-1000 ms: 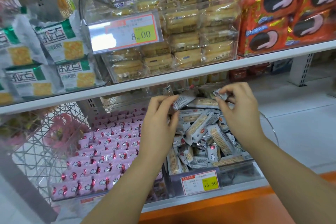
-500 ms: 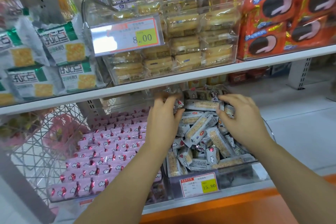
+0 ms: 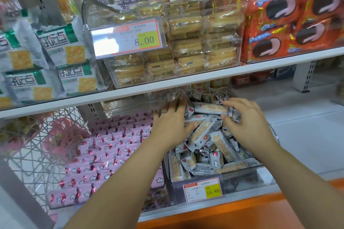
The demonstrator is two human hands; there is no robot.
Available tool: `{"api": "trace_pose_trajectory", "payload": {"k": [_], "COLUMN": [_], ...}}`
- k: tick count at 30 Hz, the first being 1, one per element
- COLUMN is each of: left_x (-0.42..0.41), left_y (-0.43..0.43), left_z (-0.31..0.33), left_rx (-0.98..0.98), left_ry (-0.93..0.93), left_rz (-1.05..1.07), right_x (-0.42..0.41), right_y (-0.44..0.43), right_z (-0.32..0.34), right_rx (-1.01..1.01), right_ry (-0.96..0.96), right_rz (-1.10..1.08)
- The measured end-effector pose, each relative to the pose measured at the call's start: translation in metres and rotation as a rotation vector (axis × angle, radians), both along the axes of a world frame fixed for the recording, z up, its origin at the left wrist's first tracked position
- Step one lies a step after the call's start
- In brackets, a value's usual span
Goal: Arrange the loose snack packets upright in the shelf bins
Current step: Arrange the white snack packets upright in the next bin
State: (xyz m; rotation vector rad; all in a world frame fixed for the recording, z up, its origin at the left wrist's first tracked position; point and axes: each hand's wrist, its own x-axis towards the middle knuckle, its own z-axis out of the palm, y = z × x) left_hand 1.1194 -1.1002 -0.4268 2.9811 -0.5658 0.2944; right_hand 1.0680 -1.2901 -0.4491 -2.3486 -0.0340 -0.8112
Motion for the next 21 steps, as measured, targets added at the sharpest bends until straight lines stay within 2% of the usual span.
{"api": "trace_pose_trajectory", "payload": {"k": [5,8,11,15,21], "left_x": [0.005,0.000,-0.014,-0.041,-0.059], "left_y": [0.001,0.005,0.010,0.020,0.036], "left_z": [0.004,0.003,0.001,-0.002,-0.005], "left_rx": [-0.059,-0.102,-0.147,-0.263,-0.255], "left_ry": [0.084,0.056,-0.005,-0.070,-0.003], "left_rz": [-0.006,-0.025,-0.061,-0.207,-0.373], "right_x": [-0.004,-0.007,-0.015,-0.027,-0.031], "right_y": [-0.004,-0.010,-0.014,-0.015,-0.005], "right_z": [0.002,0.003,0.004,0.008,-0.006], "right_rx": [-0.019,-0.052,-0.062,-0.031,-0.212], "right_ry": [0.048,0.105,0.078,0.128,0.263], "right_rz": [0.032,0.066,0.080,0.178,0.253]}}
